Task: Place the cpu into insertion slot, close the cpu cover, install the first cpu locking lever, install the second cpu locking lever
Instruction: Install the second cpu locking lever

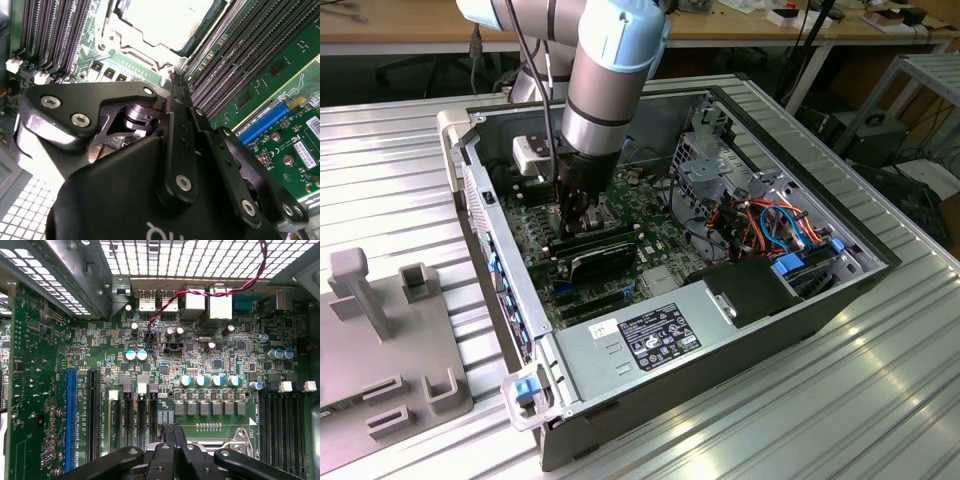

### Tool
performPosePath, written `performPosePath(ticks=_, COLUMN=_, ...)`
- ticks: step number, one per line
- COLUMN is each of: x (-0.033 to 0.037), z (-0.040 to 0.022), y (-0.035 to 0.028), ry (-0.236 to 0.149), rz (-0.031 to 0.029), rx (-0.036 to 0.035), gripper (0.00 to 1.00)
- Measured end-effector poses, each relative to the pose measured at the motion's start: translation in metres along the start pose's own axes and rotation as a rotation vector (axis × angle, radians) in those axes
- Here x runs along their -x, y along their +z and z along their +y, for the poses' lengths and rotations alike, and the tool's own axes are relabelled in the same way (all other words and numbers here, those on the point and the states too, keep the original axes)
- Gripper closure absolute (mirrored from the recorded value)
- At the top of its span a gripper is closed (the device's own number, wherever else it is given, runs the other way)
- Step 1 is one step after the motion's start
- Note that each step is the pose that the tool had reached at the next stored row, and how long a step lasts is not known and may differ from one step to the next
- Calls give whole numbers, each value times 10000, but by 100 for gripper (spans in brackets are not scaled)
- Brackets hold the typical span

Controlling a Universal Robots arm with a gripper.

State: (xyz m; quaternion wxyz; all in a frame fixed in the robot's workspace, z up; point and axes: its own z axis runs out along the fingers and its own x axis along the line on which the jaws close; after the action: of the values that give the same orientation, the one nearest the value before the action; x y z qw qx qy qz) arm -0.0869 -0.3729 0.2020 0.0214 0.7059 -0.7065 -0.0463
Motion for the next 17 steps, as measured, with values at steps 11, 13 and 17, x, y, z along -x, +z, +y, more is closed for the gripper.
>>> performPosePath(ticks=11, x=-17, z=29, y=-128, ry=3, rz=9, rx=2, gripper=89)
performPosePath(ticks=13, x=-4, z=36, y=-195, ry=3, rz=10, rx=-1, gripper=89)
performPosePath(ticks=17, x=34, z=47, y=-308, ry=2, rz=14, rx=-6, gripper=89)
